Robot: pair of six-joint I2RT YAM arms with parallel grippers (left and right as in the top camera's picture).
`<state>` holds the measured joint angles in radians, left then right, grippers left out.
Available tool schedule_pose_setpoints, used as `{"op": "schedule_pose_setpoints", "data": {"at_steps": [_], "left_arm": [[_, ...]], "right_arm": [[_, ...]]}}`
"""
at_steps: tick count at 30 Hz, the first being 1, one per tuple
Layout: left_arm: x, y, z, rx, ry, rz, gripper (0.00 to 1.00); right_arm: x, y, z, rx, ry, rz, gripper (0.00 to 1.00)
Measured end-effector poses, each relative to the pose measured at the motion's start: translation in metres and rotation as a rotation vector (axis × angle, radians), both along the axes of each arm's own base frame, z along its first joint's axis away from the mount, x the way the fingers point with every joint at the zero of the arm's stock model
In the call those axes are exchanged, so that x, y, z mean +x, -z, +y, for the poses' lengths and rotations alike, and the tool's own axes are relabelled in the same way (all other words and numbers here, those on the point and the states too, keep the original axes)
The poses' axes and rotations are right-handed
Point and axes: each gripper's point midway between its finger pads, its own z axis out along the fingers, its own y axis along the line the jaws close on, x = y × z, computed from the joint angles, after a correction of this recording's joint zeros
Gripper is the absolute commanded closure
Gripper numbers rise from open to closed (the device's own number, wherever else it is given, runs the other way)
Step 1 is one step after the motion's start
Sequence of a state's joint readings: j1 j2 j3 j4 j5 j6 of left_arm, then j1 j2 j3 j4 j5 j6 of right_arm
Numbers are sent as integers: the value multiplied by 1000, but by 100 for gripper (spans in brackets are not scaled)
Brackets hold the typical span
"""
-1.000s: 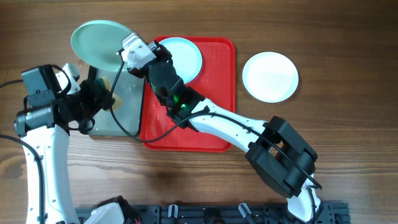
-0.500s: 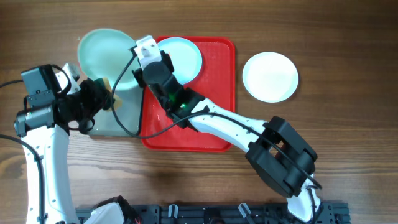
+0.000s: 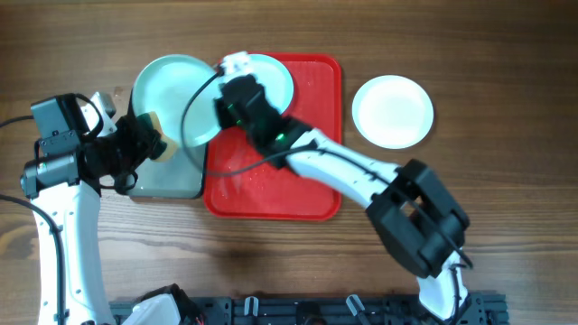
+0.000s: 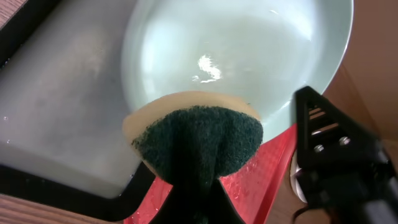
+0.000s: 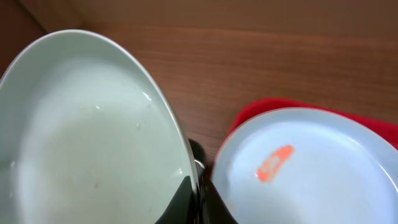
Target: Clean dirty plates on tray and stack at the side
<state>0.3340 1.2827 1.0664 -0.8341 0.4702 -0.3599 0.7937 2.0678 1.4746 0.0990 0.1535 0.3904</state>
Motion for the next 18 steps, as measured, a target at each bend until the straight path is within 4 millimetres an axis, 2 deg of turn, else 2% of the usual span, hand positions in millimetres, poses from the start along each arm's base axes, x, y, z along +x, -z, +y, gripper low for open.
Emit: {"op": "schedule_pose_setpoints", "data": {"at_steps": [3, 4, 5, 7, 8, 10, 15, 18], "left_arm": [[0, 0, 0, 0, 0, 0, 96], [0, 0, 0, 0, 0, 0, 96], [0, 0, 0, 0, 0, 0, 96], [0, 0, 0, 0, 0, 0, 96], [0, 0, 0, 1, 0, 0, 96], [0, 0, 0, 0, 0, 0, 96], [0, 0, 0, 0, 0, 0, 96], [0, 0, 0, 0, 0, 0, 96]], "right_arm": [[16, 2, -32, 25, 33, 83, 96], [24, 1, -47, 34, 55, 110, 96], [33, -2, -72, 41, 88, 146, 96], [42, -5, -97, 50, 124, 178, 96], [46, -4, -116, 50, 146, 210, 96], [52, 1, -144, 47, 182, 262, 96], [53, 31, -222, 21, 301, 441, 96], [51, 41, -258, 14, 368, 510, 96]]}}
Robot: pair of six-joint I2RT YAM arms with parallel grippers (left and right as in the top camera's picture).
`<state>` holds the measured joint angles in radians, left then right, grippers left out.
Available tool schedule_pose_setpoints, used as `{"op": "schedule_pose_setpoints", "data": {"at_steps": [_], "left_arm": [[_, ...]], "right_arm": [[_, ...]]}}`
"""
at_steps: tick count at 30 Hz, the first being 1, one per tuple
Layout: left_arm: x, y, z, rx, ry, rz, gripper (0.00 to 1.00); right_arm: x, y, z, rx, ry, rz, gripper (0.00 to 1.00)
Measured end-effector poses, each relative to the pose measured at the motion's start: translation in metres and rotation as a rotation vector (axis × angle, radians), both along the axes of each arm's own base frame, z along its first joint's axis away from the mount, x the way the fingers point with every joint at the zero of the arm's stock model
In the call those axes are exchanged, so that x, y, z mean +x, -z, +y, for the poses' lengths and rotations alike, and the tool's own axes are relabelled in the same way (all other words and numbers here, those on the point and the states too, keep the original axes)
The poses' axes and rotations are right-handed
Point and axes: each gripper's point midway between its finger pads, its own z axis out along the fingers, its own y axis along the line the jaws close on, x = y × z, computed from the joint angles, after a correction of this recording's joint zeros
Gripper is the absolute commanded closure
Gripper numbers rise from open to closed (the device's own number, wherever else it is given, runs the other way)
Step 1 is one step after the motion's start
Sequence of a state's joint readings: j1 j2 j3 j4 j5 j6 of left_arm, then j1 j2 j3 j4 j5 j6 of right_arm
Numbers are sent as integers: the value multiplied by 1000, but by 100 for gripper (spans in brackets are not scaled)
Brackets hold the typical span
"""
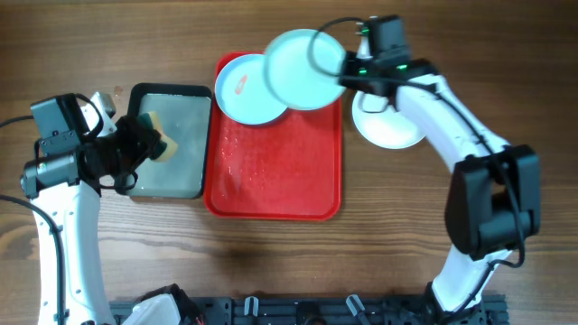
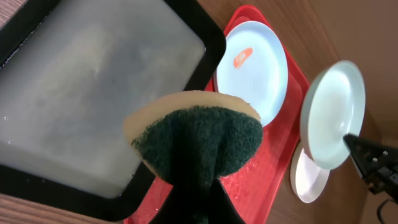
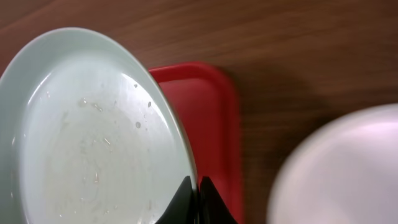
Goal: Clean dirty plates on tray and stack at the side
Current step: 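Carry the teal plate right and lower it onto the white plate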
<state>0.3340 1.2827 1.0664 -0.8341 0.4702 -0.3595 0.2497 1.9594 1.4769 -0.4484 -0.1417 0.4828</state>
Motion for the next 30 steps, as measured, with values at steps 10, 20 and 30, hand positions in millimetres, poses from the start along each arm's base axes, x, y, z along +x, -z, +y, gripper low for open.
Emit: {"op": "schedule_pose_setpoints", "data": {"at_steps": [10, 20, 30], "left_arm": [[0, 0, 0, 0, 0, 0, 96], [0, 0, 0, 0, 0, 0, 96], [0, 0, 0, 0, 0, 0, 96]], "right_arm": [[-11, 20, -112, -28, 194, 150, 96], [-57, 40, -174, -194, 290, 337, 96], [-70, 43, -183, -269, 266, 382, 96]]}}
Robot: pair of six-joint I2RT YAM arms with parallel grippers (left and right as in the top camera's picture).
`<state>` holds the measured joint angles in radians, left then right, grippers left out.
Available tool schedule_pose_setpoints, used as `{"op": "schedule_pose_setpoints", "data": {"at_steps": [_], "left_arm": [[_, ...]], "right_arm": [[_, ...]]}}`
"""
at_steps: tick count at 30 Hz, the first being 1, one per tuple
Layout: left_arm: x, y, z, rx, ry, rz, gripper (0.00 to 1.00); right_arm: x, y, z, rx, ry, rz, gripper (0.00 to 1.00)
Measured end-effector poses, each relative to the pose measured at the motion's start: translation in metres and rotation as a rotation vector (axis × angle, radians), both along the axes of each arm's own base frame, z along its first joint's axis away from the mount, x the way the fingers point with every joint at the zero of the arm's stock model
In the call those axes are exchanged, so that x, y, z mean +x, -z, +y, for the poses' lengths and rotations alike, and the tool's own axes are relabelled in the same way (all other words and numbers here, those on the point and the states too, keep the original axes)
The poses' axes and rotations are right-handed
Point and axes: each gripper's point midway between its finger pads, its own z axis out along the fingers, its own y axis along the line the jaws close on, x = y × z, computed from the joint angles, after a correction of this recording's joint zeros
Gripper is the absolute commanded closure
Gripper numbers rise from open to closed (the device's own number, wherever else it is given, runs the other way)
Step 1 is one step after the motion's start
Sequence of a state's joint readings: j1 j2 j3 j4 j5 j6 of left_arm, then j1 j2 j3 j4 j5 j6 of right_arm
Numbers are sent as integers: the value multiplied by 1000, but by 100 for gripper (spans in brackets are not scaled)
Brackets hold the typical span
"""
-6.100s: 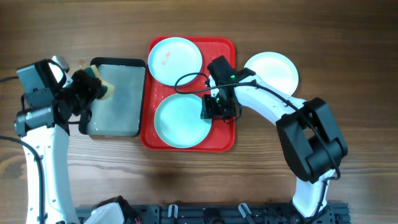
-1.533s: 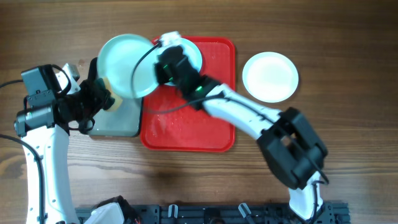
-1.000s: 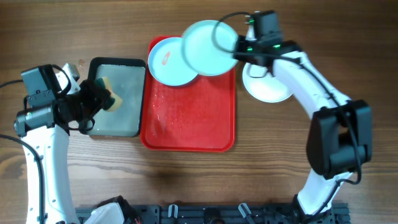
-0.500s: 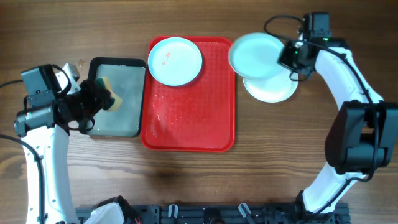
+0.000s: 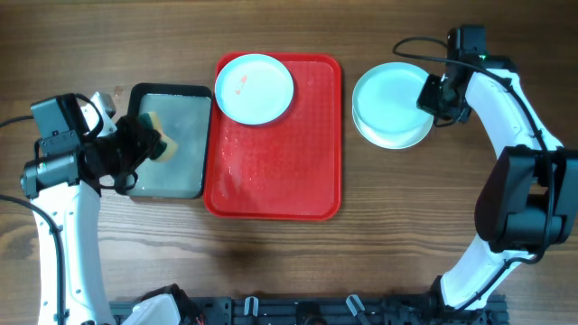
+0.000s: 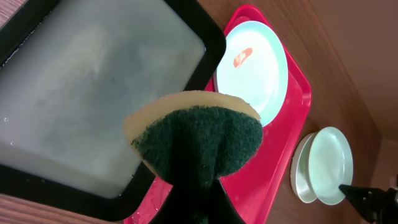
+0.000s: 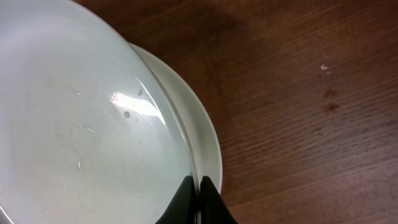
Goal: Clean dirty plates on tray and stack at the side
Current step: 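Carry the teal plate right and lower it onto the white plate, then open the right gripper and withdraw from the plate stack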
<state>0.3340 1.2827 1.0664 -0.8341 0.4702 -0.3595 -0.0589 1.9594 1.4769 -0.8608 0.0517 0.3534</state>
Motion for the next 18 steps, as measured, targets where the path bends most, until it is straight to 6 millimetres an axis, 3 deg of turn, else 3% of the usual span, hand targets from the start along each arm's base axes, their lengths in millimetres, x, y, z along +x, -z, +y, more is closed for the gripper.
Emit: {"op": "schedule_pose_setpoints", "data": {"at_steps": [9, 12, 14, 16, 18], "left_arm": [[0, 0, 0, 0, 0, 0, 96], [0, 0, 0, 0, 0, 0, 96], [0, 0, 0, 0, 0, 0, 96], [0, 0, 0, 0, 0, 0, 96], [0, 0, 0, 0, 0, 0, 96]], "right_arm": [[-17, 3, -1, -7, -6, 69, 94], [-17, 3, -1, -7, -11, 72, 76], [-17, 3, 0, -4, -18, 72, 71], [-17, 3, 2, 7, -23, 71, 50], [-16, 3, 5, 23, -39, 70, 39]]}}
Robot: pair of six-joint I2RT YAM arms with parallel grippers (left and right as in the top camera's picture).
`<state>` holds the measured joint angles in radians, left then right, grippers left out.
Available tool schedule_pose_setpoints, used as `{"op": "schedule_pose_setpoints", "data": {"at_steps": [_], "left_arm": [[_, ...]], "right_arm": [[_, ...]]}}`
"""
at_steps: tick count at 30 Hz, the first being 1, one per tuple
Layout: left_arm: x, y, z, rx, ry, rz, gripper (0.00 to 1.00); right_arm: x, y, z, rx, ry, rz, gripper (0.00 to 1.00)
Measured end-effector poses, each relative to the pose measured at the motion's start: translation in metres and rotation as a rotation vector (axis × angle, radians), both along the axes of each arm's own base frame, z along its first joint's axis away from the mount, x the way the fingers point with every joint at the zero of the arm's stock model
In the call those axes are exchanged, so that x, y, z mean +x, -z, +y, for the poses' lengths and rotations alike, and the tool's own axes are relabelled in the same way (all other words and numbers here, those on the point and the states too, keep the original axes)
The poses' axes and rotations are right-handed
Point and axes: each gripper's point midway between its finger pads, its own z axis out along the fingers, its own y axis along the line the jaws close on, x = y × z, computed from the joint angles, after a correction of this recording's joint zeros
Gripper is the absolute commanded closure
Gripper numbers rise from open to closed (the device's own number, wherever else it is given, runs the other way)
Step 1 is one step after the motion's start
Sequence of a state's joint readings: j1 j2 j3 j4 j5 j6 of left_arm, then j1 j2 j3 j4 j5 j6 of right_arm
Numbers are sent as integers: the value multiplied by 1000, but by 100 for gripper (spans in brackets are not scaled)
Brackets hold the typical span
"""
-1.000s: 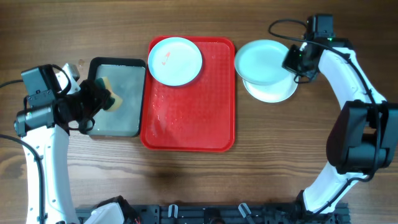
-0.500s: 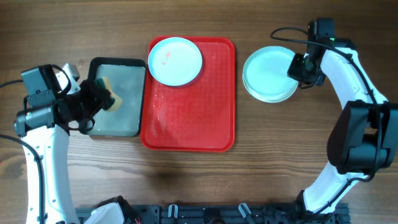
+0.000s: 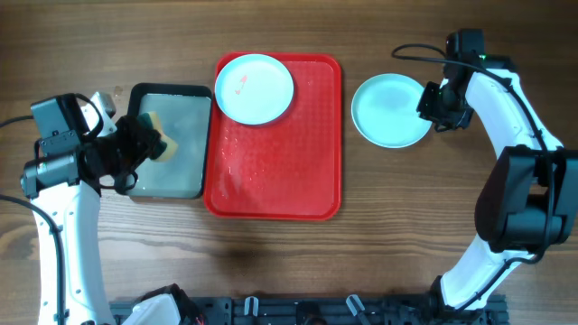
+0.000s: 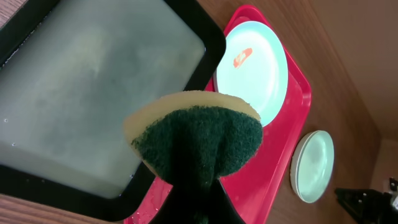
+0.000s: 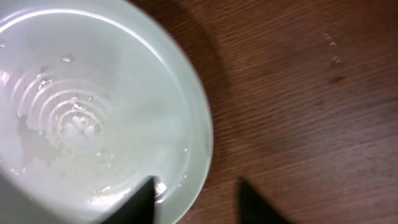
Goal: Clean dirty plates on tray and stack at the side
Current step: 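Open the right gripper and withdraw from the plate stack, then move the right gripper to the stained white plate on the tray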
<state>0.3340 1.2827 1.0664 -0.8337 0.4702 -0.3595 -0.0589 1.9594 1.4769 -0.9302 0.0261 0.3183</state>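
A dirty plate [image 3: 255,88] with an orange smear lies at the far left corner of the red tray [image 3: 298,181]. To the right of the tray a stack of clean pale-green plates [image 3: 386,110] rests on the table, its top plate [image 5: 93,112] wet. My right gripper [image 3: 435,103] is open, and its fingers straddle the stack's right rim [image 5: 198,193]. My left gripper [image 3: 143,146] is shut on a green-and-yellow sponge [image 4: 196,140] and hangs over the water basin [image 3: 181,185]. The left wrist view also takes in the smeared plate [image 4: 252,68] and the stack [image 4: 312,165].
The black basin [image 4: 37,25] holds cloudy water and sits against the tray's left edge. Water drops spot the tray's [image 4: 277,168] floor. Bare wooden table lies in front of the tray and around the stack.
My right gripper has opened and let go of the plate, which now lies flat on top of the stack. The left arm and the sponge have not moved.
My right gripper first held a wet plate over the basin, in front of the sponge. Then it held the plate above the tray's far right corner. Then the plate sat tilted on the stack, still gripped. Now it lies released there.
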Motion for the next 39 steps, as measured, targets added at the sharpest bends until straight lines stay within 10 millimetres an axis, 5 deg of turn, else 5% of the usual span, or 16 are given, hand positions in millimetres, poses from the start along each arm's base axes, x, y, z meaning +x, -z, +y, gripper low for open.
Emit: {"op": "schedule_pose_setpoints", "data": {"at_steps": [5, 6, 8, 9, 20, 29, 39], "left_arm": [[0, 0, 0, 0, 0, 0, 96], [0, 0, 0, 0, 0, 0, 96], [0, 0, 0, 0, 0, 0, 96], [0, 0, 0, 0, 0, 0, 96], [0, 0, 0, 0, 0, -1, 96], [0, 0, 0, 1, 0, -1, 96], [0, 0, 0, 1, 0, -2, 96]], "right_arm": [[0, 0, 12, 66, -47, -3, 43], [-1, 0, 17, 93, -58, 2, 54], [-5, 0, 26, 141, -83, 15, 92], [-8, -1, 32, 175, -92, 25, 96], [-56, -2, 78, 314, -165, 211, 96], [-109, 33, 133, 306, -319, 344, 96], [-135, 50, 163, 288, -404, 381, 96]]}}
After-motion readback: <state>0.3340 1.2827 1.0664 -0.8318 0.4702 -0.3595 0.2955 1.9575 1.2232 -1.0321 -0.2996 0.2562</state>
